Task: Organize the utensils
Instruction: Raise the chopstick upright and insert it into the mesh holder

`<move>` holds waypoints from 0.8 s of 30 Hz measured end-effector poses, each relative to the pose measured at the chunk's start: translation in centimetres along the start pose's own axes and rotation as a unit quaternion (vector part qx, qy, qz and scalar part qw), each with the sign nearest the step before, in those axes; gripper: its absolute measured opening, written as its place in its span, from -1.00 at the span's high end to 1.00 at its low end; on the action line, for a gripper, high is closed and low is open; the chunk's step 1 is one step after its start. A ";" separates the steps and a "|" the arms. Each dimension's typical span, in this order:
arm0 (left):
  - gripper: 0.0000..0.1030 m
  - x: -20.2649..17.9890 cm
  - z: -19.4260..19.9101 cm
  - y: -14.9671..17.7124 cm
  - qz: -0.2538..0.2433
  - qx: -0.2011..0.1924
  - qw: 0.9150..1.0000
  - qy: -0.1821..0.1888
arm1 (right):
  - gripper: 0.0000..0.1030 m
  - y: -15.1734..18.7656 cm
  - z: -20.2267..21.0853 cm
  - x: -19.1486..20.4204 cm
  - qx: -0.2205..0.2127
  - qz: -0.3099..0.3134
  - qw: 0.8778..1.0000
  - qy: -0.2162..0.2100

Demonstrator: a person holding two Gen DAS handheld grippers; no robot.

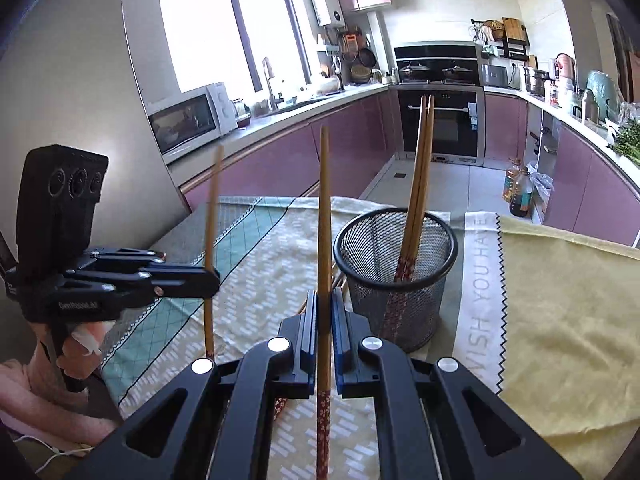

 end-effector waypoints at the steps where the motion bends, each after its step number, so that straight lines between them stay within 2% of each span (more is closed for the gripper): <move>1: 0.85 -0.1 0.5 -0.4 0.000 -0.006 1.000 0.003 | 0.88 -0.2 0.2 -0.1 -0.003 -0.002 1.000 -0.002; 11: 0.85 -1.3 3.4 -4.6 -0.012 -0.065 0.998 0.019 | 0.88 -2.6 2.8 -0.9 -0.046 0.002 0.999 0.006; 16: 0.85 -2.1 4.3 -7.9 -0.022 -0.097 0.995 0.015 | 0.88 -4.9 5.2 -1.1 -0.070 0.009 0.997 0.006; 24: 0.85 -3.6 4.7 -12.5 -0.043 -0.137 0.990 -0.006 | 0.88 -7.9 7.9 -1.9 -0.116 0.026 0.992 0.040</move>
Point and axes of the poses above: each gripper's, at about its wrist camera, not at the fingertips, and z roughly against the way its jaws point, x to its left, y to its underside, the point moved 10 cm from there along -z, roughly the way its jaws point, and after that the axes turned 10 degrees about x, right-handed, at the moved point
